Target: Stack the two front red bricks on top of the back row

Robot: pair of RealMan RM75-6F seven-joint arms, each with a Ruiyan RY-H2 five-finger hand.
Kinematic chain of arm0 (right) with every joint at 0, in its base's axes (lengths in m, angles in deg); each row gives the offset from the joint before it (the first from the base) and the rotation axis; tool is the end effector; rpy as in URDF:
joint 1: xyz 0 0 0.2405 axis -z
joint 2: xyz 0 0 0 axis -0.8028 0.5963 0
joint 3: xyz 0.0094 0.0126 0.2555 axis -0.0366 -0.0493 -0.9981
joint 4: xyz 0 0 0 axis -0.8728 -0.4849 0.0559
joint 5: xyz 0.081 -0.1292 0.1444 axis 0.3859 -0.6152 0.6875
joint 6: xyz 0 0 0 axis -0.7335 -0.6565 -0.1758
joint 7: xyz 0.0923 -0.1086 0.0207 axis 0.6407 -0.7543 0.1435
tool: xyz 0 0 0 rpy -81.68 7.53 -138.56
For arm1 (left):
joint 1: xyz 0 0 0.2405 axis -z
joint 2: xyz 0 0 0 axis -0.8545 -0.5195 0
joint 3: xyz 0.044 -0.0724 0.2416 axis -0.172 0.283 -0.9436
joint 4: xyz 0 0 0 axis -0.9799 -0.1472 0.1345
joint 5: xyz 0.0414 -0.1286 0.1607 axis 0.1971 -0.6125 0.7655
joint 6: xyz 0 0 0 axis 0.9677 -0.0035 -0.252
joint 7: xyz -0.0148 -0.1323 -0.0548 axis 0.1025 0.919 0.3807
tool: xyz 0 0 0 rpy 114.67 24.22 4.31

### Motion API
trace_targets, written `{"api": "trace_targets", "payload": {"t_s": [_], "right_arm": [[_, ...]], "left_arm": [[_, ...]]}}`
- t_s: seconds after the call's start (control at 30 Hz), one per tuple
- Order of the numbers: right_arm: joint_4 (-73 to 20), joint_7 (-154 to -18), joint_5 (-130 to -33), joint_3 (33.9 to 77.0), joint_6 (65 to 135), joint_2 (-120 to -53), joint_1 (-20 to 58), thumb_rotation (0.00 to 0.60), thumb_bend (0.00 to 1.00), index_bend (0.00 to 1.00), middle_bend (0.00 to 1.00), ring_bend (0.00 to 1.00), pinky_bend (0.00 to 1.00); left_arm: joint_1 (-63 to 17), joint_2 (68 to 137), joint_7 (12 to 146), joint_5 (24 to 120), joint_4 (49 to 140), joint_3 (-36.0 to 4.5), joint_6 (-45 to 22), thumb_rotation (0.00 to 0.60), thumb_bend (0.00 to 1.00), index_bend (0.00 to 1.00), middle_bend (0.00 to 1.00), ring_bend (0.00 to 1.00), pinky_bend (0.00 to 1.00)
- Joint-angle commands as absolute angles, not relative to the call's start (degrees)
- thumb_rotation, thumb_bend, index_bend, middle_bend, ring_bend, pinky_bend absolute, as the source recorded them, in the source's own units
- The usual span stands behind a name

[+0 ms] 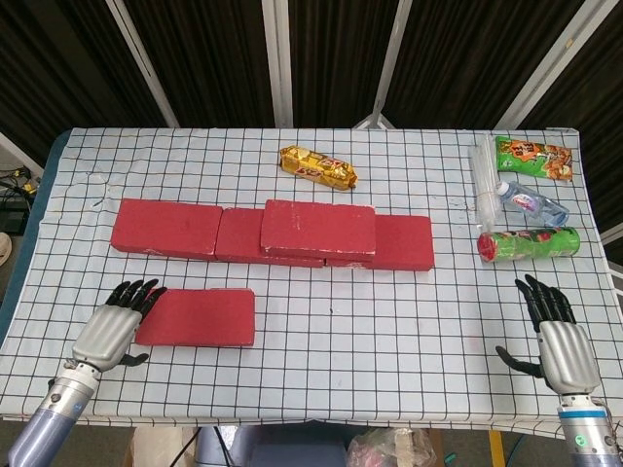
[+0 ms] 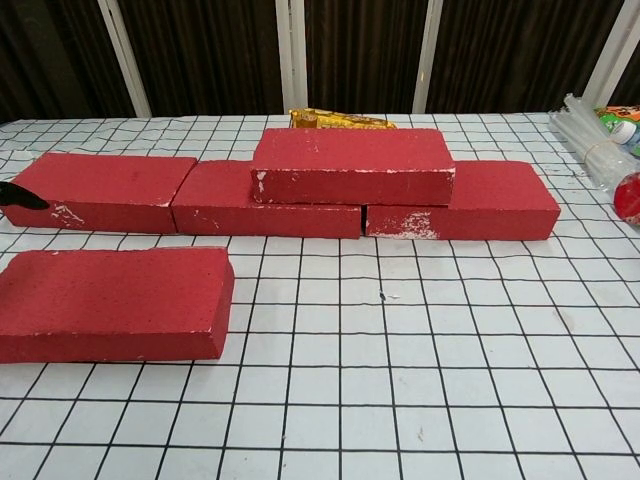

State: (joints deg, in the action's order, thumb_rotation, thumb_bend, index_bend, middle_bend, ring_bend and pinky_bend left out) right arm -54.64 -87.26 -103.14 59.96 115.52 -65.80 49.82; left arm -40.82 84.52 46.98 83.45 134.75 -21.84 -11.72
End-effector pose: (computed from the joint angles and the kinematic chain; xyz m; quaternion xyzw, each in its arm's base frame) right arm -0.2830 -0.1817 0.1487 0.5707 -0.4535 0.4116 0.5470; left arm -0.2233 0.2117 0.0798 -0.7414 -0.3911 -0.2605 0.4791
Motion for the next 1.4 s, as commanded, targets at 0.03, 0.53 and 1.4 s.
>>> {"api": "trace_targets", "payload": {"t_s": [0.03,0.53,1.4], "right_arm": [[-54.6,-87.1,-102.2,60.0,114.9,-65.5,49.5,0.600,0.22,0.00,0.00,0.00,0.00],[-54.2,-88.5,-100.3,60.3,114.1,-66.0,48.4,0.600,0.22,0.00,0.00,0.00,0.00],[-54.8,-90.9,-97.1,60.3,114.0,-66.4,47.7,0.600,0.22,0.00,0.00,0.00,0.00]], "left_arm": [[-38.2,88.1,39.2,76.4,136.7,-20.8,-12.1,0.600,0.00,0.00,0.00,0.00,0.00],[-32.6,97.1,30.2,64.9,134.6,-19.2,-8.2,0.600,0.00,0.00,0.00,0.00,0.00],[-25.8,103.3,25.4,54.1,130.5,-19.2,-4.4,0.600,0.00,0.01,0.06,0.00,0.00]]}}
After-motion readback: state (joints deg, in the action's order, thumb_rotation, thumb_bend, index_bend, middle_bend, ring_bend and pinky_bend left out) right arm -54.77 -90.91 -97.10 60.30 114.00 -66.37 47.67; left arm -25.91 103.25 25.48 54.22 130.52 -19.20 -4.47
